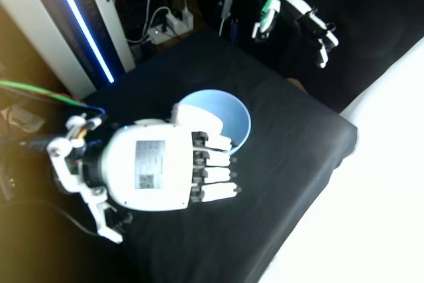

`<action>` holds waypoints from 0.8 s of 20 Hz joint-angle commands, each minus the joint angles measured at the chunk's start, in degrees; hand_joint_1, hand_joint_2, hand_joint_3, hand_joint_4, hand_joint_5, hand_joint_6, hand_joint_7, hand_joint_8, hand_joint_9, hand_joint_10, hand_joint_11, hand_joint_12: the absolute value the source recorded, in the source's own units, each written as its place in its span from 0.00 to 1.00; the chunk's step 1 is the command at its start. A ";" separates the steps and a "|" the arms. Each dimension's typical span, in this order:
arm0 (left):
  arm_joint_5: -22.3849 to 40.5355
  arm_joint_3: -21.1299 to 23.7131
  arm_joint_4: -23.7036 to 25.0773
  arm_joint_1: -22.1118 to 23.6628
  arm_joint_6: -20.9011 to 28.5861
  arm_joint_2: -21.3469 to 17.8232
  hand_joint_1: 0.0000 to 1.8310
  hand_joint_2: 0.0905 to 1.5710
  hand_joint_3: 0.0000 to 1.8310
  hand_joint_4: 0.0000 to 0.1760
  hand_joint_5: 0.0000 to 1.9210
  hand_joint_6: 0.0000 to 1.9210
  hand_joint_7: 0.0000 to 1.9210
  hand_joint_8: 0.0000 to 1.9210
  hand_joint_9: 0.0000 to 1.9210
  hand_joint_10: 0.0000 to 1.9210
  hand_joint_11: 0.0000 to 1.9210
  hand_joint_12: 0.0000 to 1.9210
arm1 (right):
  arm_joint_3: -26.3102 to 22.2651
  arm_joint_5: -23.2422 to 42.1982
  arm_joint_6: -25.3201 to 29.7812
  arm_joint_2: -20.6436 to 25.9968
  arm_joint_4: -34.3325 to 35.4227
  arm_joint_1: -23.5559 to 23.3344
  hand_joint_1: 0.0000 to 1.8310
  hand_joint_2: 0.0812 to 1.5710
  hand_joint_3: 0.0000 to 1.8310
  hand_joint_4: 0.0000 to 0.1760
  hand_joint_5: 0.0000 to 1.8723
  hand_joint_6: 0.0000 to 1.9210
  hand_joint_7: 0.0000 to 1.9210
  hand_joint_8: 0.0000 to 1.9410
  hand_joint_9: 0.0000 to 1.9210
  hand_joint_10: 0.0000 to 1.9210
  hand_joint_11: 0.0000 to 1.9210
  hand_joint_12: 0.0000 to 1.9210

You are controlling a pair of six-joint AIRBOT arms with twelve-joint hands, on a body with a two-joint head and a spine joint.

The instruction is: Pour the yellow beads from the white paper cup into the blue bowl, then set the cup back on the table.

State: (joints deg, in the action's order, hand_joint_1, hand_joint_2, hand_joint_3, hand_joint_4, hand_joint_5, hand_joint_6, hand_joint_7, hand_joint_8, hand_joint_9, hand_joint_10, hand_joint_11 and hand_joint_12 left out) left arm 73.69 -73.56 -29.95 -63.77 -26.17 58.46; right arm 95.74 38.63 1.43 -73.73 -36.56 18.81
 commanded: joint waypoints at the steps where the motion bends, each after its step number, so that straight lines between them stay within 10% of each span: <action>1: 6.83 -0.54 -0.72 0.41 0.34 -0.12 0.19 0.48 0.00 0.94 0.00 0.00 0.18 0.00 0.23 0.01 0.15 0.18 | 0.25 4.76 0.38 0.21 2.28 -0.76 0.66 0.71 0.00 0.04 0.54 0.47 0.45 0.62 0.45 0.27 0.22 0.76; 2: 6.84 -0.54 -0.68 0.45 0.34 -0.11 0.19 0.49 0.00 0.90 0.00 0.00 0.18 0.00 0.23 0.01 0.14 0.18 | 0.27 4.66 0.38 0.18 2.06 -0.76 0.66 0.71 0.00 0.02 0.54 0.46 0.45 0.62 0.45 0.25 0.22 0.76; 3: 6.84 -0.55 -0.62 0.54 0.34 -0.12 0.19 0.48 0.00 0.95 0.00 0.00 0.17 0.00 0.22 0.00 0.13 0.18 | 0.25 4.49 0.38 0.17 1.67 -0.89 0.58 0.71 0.00 0.52 0.51 0.52 0.44 0.29 0.43 0.21 0.17 0.76; 4: 6.79 -0.59 -0.54 0.58 0.34 -0.12 0.19 0.48 0.00 0.91 0.00 0.00 0.17 0.00 0.22 0.00 0.13 0.18 | 0.20 4.27 0.38 0.16 1.14 -1.07 0.56 0.71 0.00 0.58 0.50 0.54 0.49 0.12 0.43 0.17 0.17 0.75; 5: 6.72 -0.62 -0.47 0.59 0.34 -0.13 0.19 0.48 0.00 0.95 0.00 0.00 0.17 0.00 0.22 0.00 0.13 0.18 | 0.17 4.09 0.38 0.16 0.79 -1.19 0.64 0.71 0.00 0.00 0.56 0.45 0.45 0.52 0.46 0.16 0.17 0.76; 10: 6.14 -0.83 0.12 0.98 0.34 -0.15 0.19 0.48 0.00 0.96 0.00 0.00 0.18 0.00 0.23 0.00 0.14 0.20 | -0.24 2.05 0.38 0.17 -3.00 -2.82 0.66 0.71 0.00 0.00 0.57 0.40 0.45 0.65 0.47 0.22 0.20 0.81; 11: 6.09 -0.85 0.21 1.03 0.34 -0.16 0.20 0.47 0.00 0.97 0.00 0.00 0.18 0.00 0.23 0.00 0.14 0.20 | -0.39 1.68 0.38 0.17 -3.87 -3.20 0.67 0.71 0.00 0.00 0.57 0.35 0.46 0.67 0.43 0.41 0.24 0.88; 12: 6.02 -0.88 0.30 1.09 0.34 -0.19 0.20 0.47 0.00 0.97 0.00 0.00 0.18 0.00 0.23 0.00 0.14 0.20 | -0.54 1.24 0.38 0.17 -4.58 -3.50 0.67 0.72 0.01 0.00 0.49 0.52 0.47 0.61 0.42 0.60 0.29 0.94; 15: 5.82 -0.95 0.53 1.25 0.35 -0.21 0.20 0.47 0.00 0.96 0.00 0.00 0.18 0.00 0.23 0.00 0.14 0.20 | -0.73 0.32 0.38 0.17 -6.22 -3.90 0.68 0.70 0.00 0.00 0.58 0.33 0.49 0.64 0.43 0.59 0.31 0.92; 16: 5.72 -0.98 0.61 1.30 0.35 -0.22 0.20 0.47 0.00 0.99 0.00 0.00 0.18 0.00 0.23 0.00 0.14 0.20 | -0.74 0.13 0.38 0.17 -6.58 -3.97 0.66 0.69 0.00 0.09 0.54 0.45 0.52 0.53 0.52 0.80 0.49 0.98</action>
State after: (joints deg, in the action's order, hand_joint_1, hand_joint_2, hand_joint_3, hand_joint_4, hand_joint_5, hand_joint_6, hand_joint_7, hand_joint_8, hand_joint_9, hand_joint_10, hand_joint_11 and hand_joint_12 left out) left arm 72.58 -74.17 -28.62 -62.96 -26.17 58.48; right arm 94.98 34.48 1.50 -73.95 -46.22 16.19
